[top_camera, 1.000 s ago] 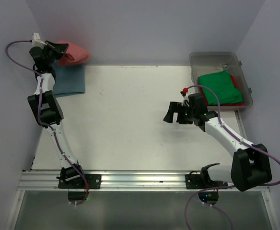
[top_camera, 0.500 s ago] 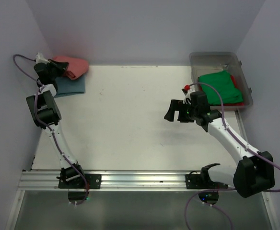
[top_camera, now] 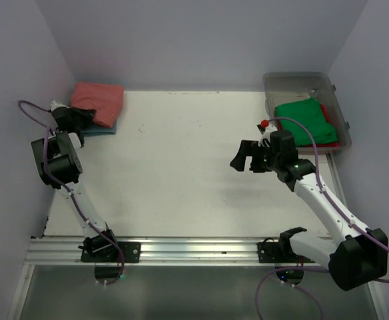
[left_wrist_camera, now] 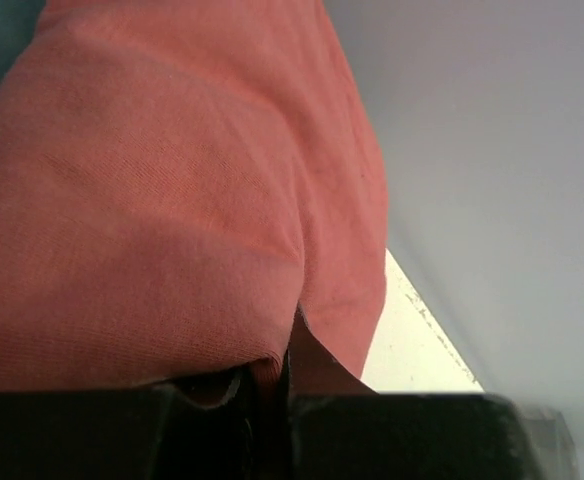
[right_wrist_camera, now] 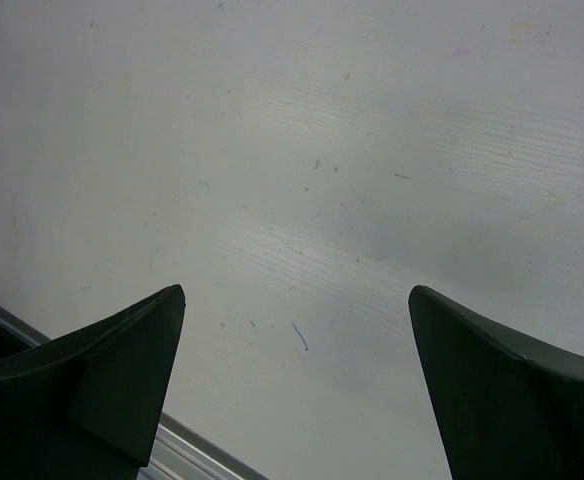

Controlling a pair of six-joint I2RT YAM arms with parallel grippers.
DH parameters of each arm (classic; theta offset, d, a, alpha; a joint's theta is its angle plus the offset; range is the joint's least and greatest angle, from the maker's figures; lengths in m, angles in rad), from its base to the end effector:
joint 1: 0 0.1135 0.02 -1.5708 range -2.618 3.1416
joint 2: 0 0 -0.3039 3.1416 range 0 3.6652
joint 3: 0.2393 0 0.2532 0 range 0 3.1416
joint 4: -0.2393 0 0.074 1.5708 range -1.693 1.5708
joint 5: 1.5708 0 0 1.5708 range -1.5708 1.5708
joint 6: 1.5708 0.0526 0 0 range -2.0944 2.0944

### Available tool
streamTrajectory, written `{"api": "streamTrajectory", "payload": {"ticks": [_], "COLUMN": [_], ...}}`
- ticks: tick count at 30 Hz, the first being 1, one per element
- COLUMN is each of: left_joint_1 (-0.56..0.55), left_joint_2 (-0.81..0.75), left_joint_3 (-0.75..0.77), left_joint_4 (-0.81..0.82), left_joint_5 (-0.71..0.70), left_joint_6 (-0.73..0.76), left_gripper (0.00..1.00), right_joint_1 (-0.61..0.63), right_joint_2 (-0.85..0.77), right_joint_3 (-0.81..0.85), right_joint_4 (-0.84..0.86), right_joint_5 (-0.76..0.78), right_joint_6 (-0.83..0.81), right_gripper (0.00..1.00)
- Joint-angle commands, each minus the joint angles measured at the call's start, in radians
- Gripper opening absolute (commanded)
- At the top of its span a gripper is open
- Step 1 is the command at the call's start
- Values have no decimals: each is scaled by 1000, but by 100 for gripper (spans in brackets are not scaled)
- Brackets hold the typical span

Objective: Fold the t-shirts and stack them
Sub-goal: Put the neatly folded tshirt into the corner of the board with the left arm

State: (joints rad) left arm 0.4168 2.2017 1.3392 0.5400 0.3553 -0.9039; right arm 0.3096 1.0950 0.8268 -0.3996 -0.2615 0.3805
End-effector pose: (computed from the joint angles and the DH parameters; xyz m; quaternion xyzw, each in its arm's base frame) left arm 0.4846 0.1945 0.1720 -0.4083 0.6941 -0.2779 0.5237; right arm 0.2167 0.0836 0.2990 -0.0252 0.8936 0.2567 0.3674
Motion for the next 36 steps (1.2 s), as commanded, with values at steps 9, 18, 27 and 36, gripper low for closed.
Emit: {"api": "streamTrajectory", "payload": {"ticks": [9,18,27,36], "left_joint_1": [20,7,-85,-145], "left_joint_2": [-279,-399,-756,-637], "left_joint_3": [-190,-342,-468,-306], "left_joint_4": [45,17,51,67], "left_joint_5": [-223,-213,-242,-247], "left_joint_6": [-179,-297,-299,-162], "left_gripper": [0,100,100,90], "right_joint_1": [5,3,5,5], "right_joint_2": [-83,-90,-96,-80], "right_joint_3": [-37,-38,-44,-63], "right_joint_4": [18,19,21,41], "right_joint_5": [-32,-25,-21,-18], "right_joint_6": [-8,-6,-2,11], "right_gripper": [99,99,99,99]}}
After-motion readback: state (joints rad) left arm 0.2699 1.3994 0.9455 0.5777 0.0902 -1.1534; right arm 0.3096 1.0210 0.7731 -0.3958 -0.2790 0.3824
